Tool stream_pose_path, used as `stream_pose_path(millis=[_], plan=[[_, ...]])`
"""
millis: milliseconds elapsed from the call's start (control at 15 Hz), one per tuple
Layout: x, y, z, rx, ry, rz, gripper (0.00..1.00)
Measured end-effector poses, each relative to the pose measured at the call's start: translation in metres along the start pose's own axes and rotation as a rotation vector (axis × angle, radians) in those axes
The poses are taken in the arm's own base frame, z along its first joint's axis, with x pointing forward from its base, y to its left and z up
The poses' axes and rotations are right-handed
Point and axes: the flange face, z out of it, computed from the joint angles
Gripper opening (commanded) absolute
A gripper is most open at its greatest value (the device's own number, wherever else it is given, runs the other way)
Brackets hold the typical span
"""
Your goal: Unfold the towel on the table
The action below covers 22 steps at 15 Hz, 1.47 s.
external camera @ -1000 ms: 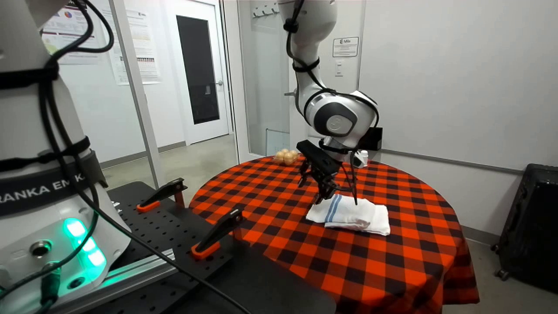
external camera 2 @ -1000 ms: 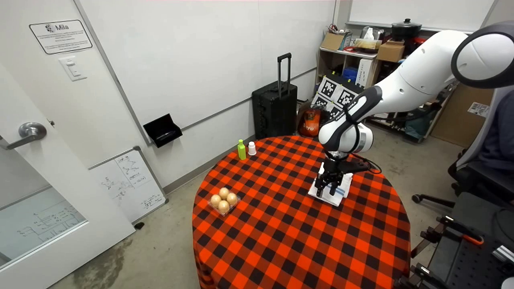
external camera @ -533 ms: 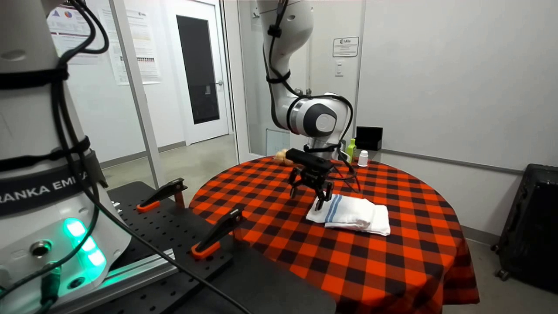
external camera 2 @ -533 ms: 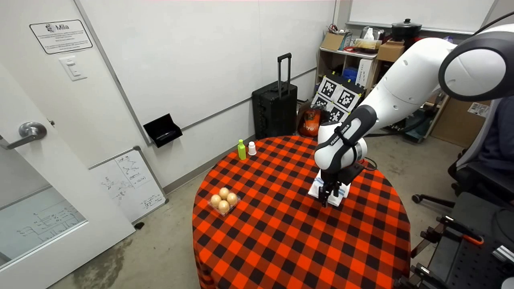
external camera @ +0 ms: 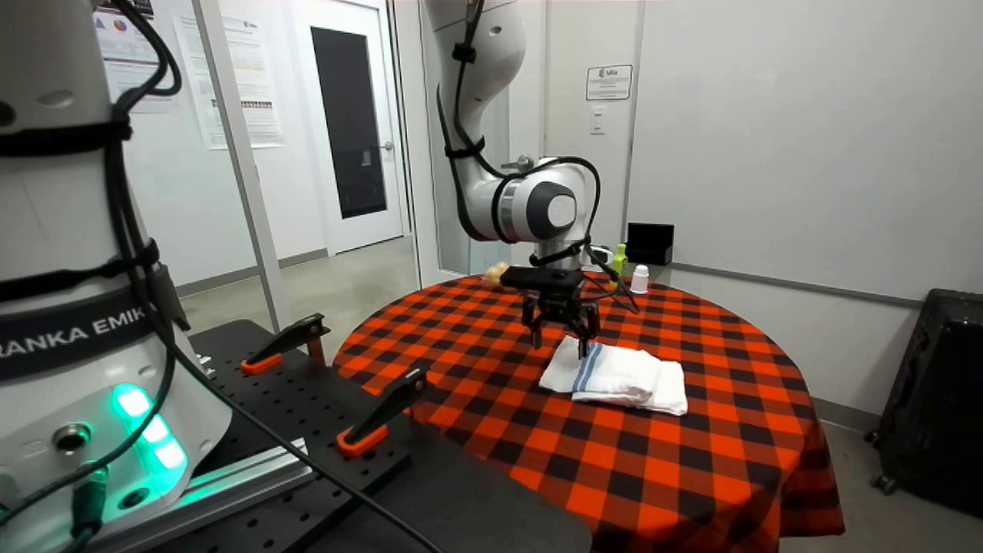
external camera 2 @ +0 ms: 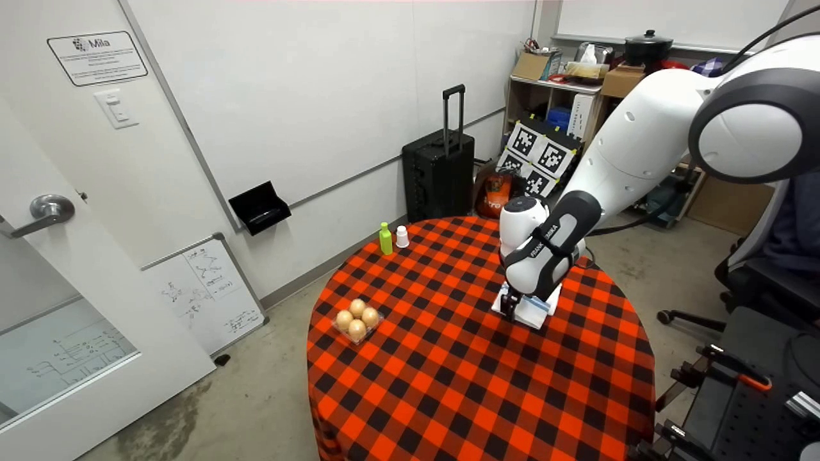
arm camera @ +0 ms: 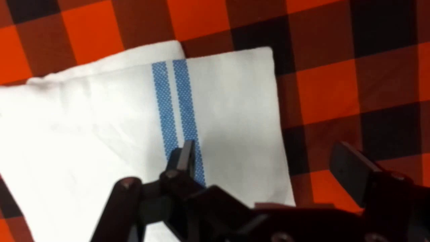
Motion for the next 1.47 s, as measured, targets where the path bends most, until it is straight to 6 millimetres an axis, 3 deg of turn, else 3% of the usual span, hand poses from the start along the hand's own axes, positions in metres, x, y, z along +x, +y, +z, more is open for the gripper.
stream_pose_path(millis=[1067,1200,1400,1467], plan=[[-0.018,-0.029,0.018,-0.206,0.040,0.065,1.00],[-0.019,-0.032,0.022,-0.213,0.039,0.058,0.89],[-0.020,-0.037,0.025,-0.219,0.042,0.047,0.62],[-0.020,-0.038,0.025,-0.220,0.043,0.044,0.62]])
